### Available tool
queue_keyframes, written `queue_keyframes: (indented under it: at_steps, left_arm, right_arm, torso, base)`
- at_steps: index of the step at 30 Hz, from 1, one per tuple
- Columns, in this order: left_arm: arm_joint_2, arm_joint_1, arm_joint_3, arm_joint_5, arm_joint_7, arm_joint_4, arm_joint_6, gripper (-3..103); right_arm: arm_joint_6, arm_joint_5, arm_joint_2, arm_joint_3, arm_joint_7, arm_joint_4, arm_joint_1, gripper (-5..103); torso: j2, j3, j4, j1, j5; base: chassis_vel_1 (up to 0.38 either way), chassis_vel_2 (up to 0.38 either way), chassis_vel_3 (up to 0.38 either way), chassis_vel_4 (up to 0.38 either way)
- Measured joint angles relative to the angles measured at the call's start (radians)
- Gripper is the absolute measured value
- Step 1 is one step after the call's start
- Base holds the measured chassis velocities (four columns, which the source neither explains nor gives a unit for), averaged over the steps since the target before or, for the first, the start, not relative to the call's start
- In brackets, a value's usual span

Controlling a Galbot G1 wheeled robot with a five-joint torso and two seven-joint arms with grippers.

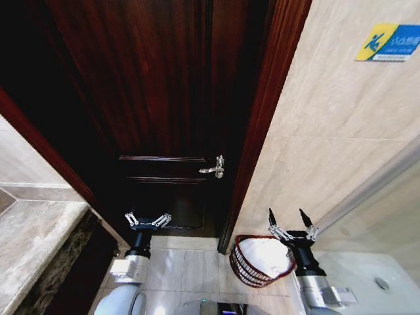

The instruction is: Discard the used towel into the hamper.

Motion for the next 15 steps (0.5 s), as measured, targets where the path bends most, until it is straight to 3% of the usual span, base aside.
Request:
queue_keyframes:
  at_steps: [7,15]
  left_arm:
    - [0.0,0.0,0.0,0.0,0.0,0.0,0.0,100]
    - [0.0,0.0,0.0,0.0,0.0,0.0,0.0,100]
  right_arm:
    - [0.0,0.0,0.0,0.0,0.0,-0.001,0.0,100]
    - [0.0,0.0,0.0,0.0,0.0,-0.001,0.0,100]
  torso:
    - [0.0,0.0,0.0,0.0,-0.0001]
    - [0.0,0.0,0.0,0.0,0.0]
  base:
    - [0.0,0.0,0.0,0.0]
    - [-0.123,-0.134,0.116,0.129]
